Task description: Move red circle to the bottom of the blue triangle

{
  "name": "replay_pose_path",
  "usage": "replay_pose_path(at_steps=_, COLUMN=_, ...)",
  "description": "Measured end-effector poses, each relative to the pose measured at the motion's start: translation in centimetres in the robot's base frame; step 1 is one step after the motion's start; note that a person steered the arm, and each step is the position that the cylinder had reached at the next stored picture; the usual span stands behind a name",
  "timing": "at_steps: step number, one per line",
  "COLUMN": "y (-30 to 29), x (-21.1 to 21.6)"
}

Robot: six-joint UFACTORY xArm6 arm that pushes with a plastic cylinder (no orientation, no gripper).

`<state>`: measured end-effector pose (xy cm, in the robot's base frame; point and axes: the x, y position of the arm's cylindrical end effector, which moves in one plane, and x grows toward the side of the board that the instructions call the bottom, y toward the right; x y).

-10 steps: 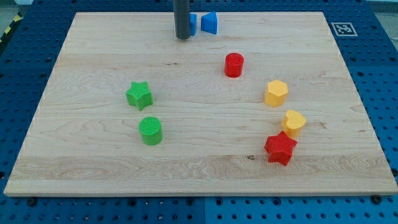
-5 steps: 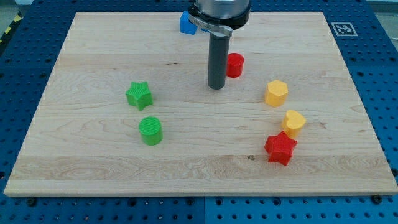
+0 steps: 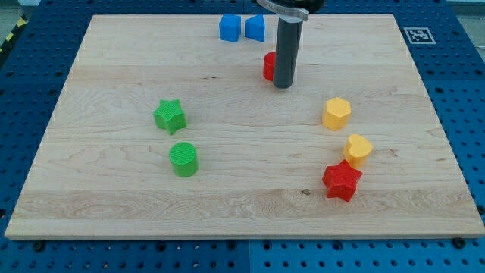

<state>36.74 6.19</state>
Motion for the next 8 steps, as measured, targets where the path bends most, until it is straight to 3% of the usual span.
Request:
replay_pose_path(at_steps=3, y=-0.4, x=-5.9)
replay_pose_path(at_steps=8, y=-1.7, x=-3.9)
